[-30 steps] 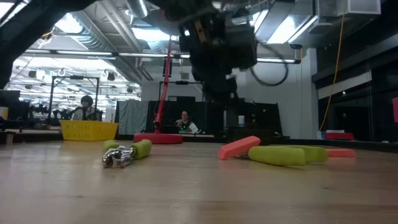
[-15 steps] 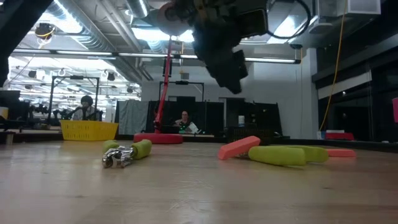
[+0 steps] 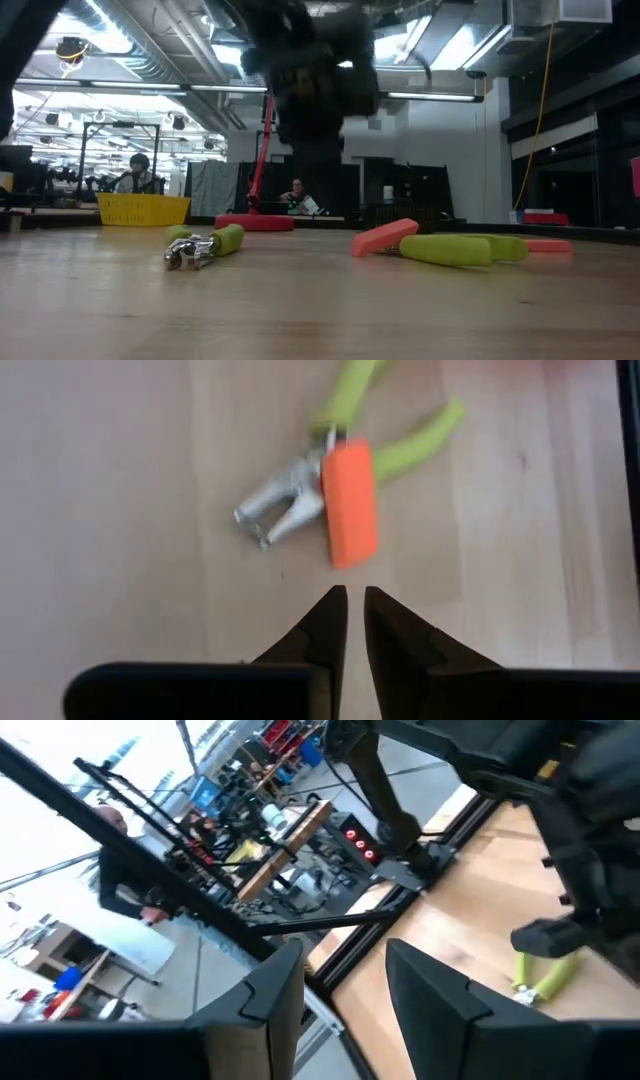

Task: Pick & Place School Supplies
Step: Put the orange eraser into the black bin

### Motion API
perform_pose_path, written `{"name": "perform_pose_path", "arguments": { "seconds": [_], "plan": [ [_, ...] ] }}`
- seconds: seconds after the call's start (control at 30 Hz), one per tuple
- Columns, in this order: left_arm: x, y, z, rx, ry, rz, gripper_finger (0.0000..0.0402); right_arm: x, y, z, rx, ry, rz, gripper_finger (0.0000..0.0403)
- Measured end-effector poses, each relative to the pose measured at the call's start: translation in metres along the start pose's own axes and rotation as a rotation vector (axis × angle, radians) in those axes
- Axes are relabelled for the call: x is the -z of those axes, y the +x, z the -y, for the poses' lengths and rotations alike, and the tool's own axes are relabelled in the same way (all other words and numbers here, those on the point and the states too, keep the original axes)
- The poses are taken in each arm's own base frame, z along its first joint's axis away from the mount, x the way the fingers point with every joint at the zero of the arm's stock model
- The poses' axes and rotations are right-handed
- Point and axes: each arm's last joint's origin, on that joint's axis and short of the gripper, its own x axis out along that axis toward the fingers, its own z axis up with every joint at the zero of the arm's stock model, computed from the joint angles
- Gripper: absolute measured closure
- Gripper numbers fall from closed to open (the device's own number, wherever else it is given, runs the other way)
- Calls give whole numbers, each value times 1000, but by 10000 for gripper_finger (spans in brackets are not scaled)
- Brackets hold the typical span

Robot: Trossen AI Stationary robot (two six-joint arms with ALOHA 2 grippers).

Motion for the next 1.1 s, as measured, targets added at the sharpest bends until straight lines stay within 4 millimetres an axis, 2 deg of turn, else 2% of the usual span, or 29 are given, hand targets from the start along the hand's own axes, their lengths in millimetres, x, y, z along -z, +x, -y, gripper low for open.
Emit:
{"name": "perform_pose_path", "arguments": {
  "seconds": [0.23, 0.3, 0.4, 0.47, 0.57, 0.7, 0.77, 0.9, 1.1],
  "plan": [
    [28, -35, 58, -339, 48, 317, 382, -2, -12, -16, -99, -48, 7, 257],
    [37, -36, 73, -365, 79, 426, 385, -4, -16, -22, -163, -64, -12, 257],
    [48, -24, 87, -353, 131, 536, 386, -2, -23, -29, -252, -96, -59, 257],
    [50, -17, 89, -337, 117, 556, 385, 1, -28, -30, -284, -120, -92, 257],
    [56, -7, 80, -383, 71, 488, 385, 5, -35, -31, -305, -133, -122, 257],
    [53, 4, 72, -408, 159, 476, 372, 9, -45, -32, -333, -144, -147, 257],
    [53, 13, 70, -370, 197, 458, 354, 11, -48, -33, -365, -160, -177, 256],
    [54, 28, 66, -354, 159, 446, 302, 14, -51, -35, -449, -183, -261, 256],
    [47, 30, 73, -435, 185, 483, 237, 19, -49, -31, -468, -184, -372, 256]
  ]
}}
